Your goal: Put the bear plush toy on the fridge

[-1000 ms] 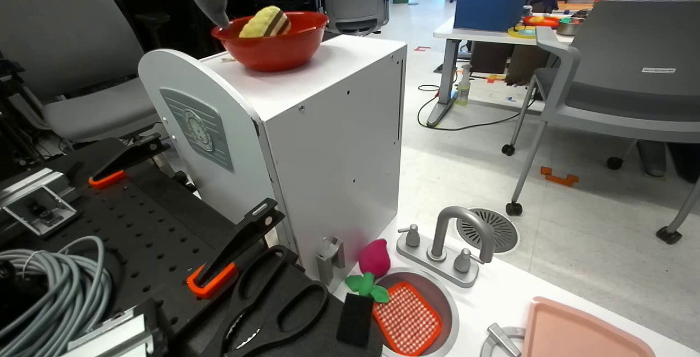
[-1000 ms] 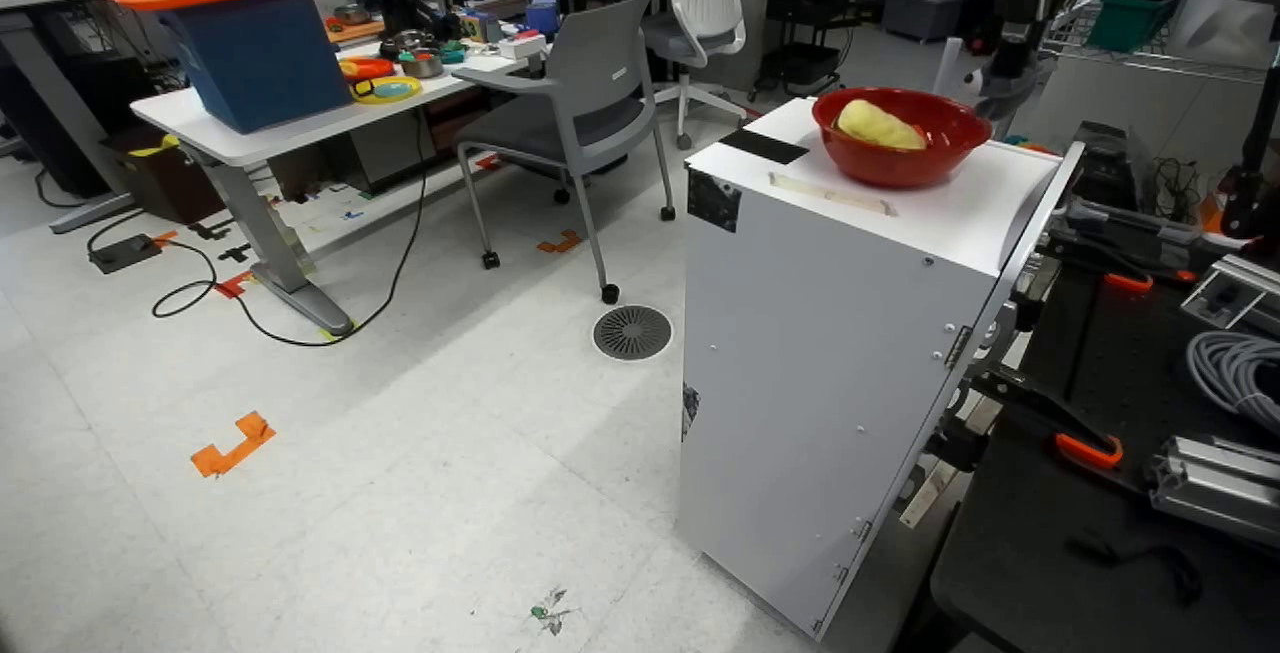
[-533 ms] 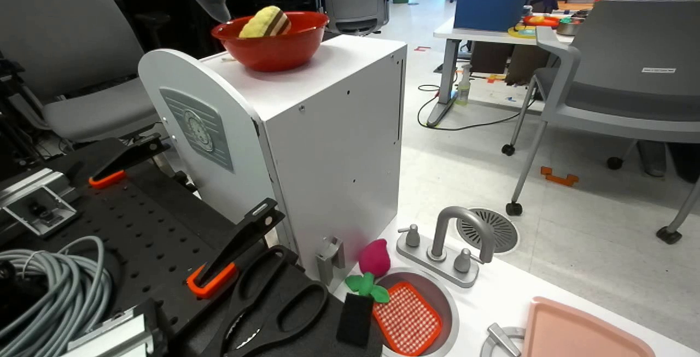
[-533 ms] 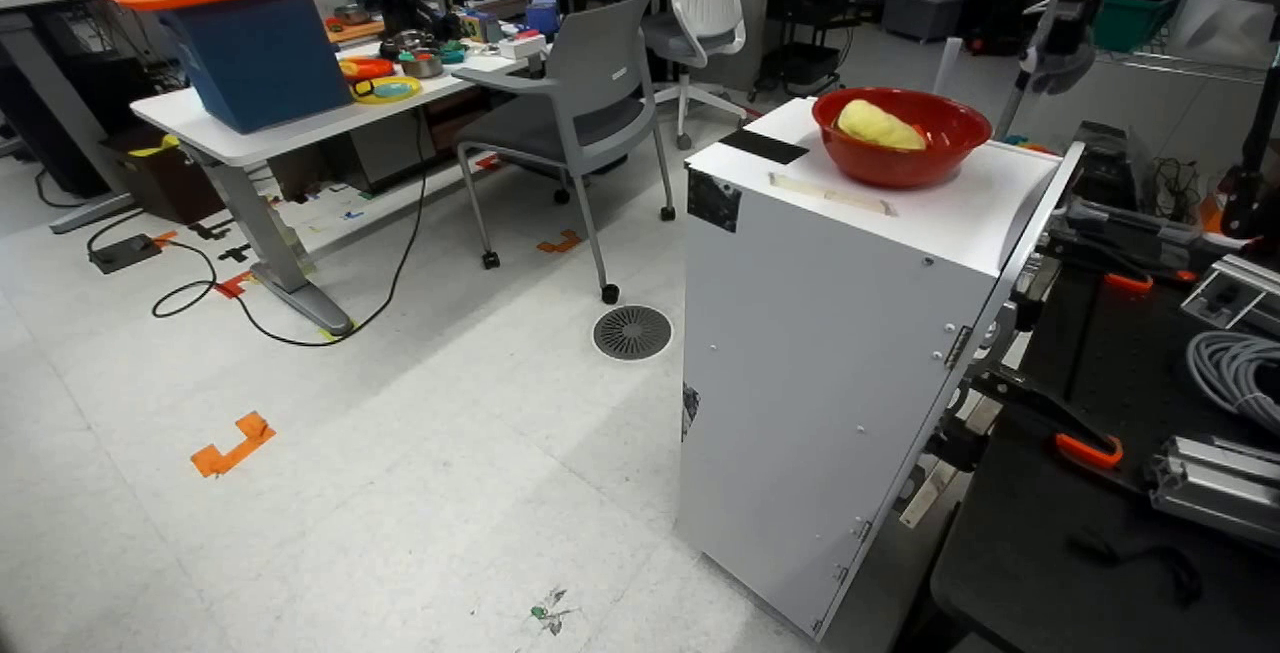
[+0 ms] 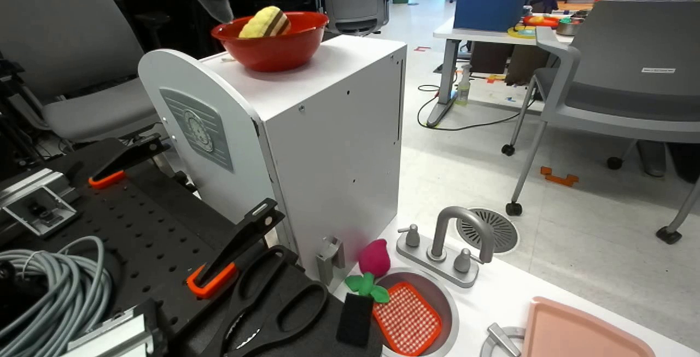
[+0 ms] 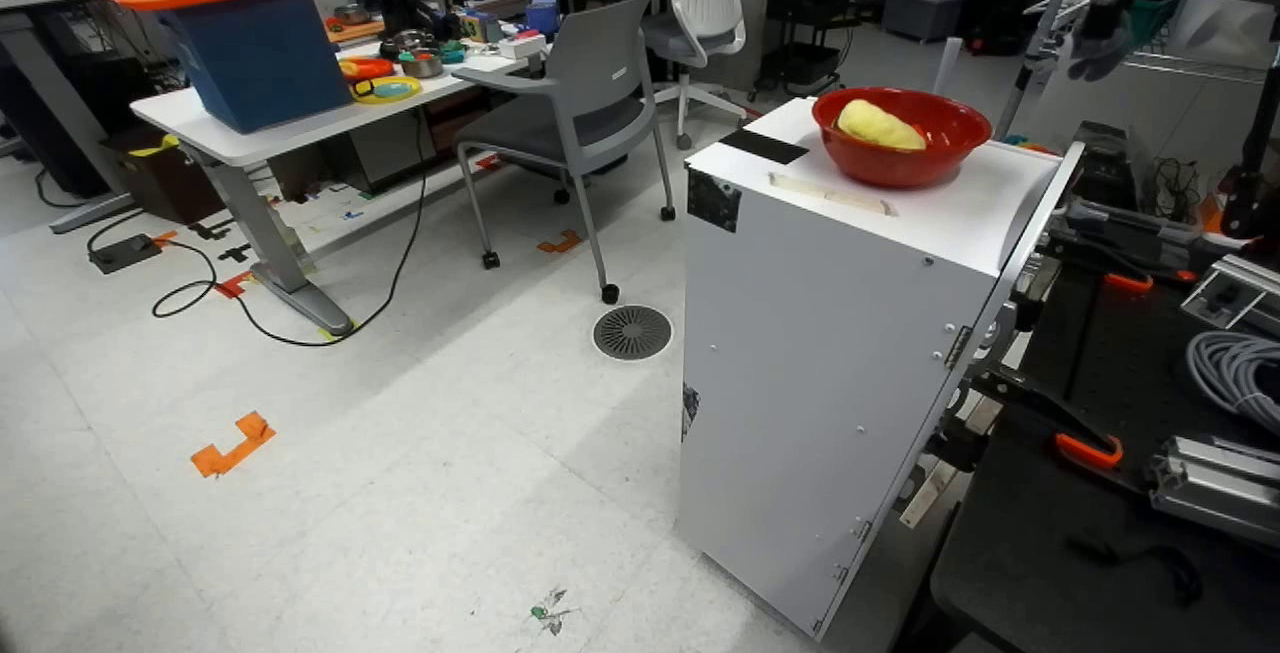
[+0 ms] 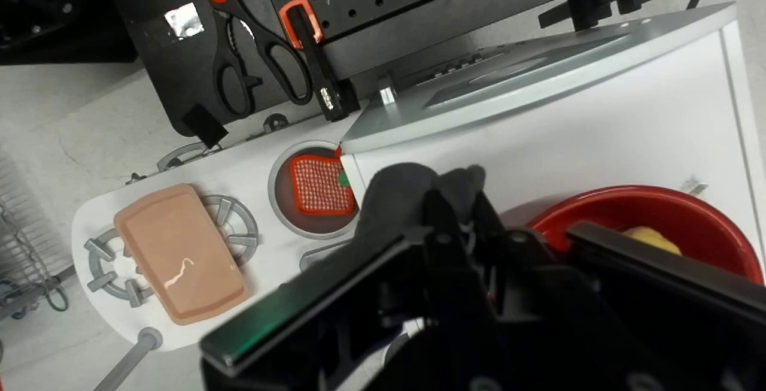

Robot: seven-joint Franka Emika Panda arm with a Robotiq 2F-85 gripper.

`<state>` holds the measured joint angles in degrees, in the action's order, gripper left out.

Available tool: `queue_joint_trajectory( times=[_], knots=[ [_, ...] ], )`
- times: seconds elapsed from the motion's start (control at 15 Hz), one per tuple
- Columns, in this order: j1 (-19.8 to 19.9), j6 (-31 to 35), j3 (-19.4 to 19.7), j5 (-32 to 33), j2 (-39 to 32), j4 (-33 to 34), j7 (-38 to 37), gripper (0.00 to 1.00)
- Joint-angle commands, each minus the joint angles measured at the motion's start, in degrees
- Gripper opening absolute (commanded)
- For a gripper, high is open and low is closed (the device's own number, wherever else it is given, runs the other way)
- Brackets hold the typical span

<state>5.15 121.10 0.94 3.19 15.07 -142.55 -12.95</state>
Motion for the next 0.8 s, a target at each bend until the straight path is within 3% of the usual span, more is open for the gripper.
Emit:
queue_joint_trajectory(
  times=[0.0, 0.73],
  knots=[
    [-0.45, 0.00, 0.24, -0.51, -1.59, 0.87, 1.05, 0.02],
    [-0.05, 7.48, -0.38, 2.58, -1.69, -0.36, -1.01, 0.02]
  ],
)
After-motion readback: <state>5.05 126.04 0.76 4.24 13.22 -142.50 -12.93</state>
